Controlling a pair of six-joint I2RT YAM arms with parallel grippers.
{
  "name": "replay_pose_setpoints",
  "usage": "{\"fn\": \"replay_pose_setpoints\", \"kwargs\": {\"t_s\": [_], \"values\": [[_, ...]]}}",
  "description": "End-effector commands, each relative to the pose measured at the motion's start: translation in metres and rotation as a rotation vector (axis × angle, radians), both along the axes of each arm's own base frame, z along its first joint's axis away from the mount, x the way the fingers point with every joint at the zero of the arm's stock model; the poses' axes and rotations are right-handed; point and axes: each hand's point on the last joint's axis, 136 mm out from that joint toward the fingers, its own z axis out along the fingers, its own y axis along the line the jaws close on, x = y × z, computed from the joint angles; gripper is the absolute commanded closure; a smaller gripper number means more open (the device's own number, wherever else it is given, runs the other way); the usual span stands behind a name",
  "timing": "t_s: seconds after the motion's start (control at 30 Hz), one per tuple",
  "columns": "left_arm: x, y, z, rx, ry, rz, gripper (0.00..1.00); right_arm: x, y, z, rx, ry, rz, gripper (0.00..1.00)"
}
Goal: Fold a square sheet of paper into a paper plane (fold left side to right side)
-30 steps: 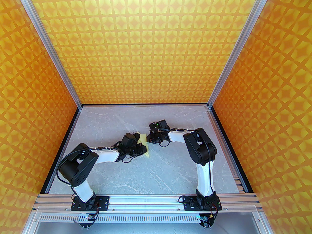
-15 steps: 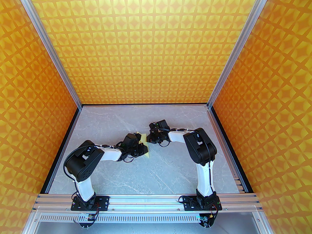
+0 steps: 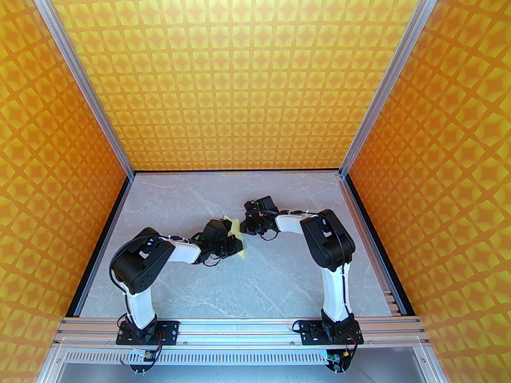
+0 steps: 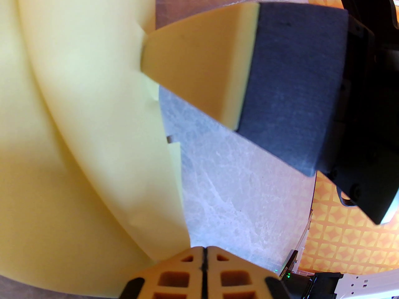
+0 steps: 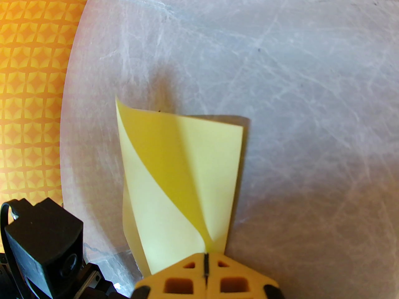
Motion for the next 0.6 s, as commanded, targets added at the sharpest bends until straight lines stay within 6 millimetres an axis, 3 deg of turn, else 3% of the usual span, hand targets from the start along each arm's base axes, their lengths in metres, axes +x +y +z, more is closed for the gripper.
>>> {"fn": "replay_pose_setpoints", "kwargs": {"t_s": [0.0, 0.57], "values": [[-0.0006, -0.0066, 0.0000, -0.017, 0.004, -0.011, 0.94, -0.0059, -0.0046, -0.0235, -0.048, 0.039, 0.006, 1.00], [0.0026, -0.0091, 0.0034, -0.034, -0.002, -0.003, 0.93, -0.0061, -0.0051, -0.0243, -0.050, 0.041, 0.003, 1.00]]}}
